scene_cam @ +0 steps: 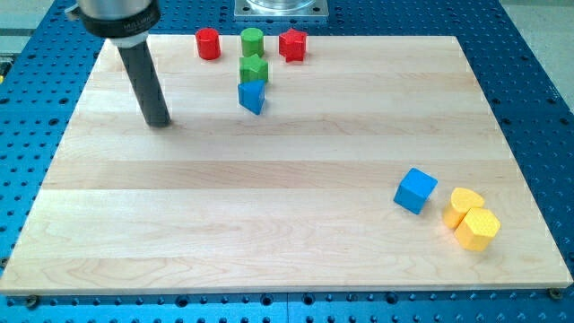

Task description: Place the triangle diagonally to the green star

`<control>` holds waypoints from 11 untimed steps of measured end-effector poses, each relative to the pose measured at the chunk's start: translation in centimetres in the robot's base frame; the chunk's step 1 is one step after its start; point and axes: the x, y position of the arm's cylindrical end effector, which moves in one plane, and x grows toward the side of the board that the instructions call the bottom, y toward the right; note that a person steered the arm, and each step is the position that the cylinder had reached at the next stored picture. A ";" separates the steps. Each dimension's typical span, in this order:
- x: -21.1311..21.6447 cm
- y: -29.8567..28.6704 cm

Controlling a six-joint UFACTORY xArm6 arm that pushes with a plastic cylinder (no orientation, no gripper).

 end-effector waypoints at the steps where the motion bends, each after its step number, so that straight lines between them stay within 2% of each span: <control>1: -1.4 5.5; 2: -2.2 12.5; 3: -4.5 13.4; 4: -4.4 19.1; 5: -3.5 24.8; 6: 0.9 25.8; 7: 3.2 24.3; 9: 1.9 23.4; 10: -0.2 19.9; 11: -0.3 14.2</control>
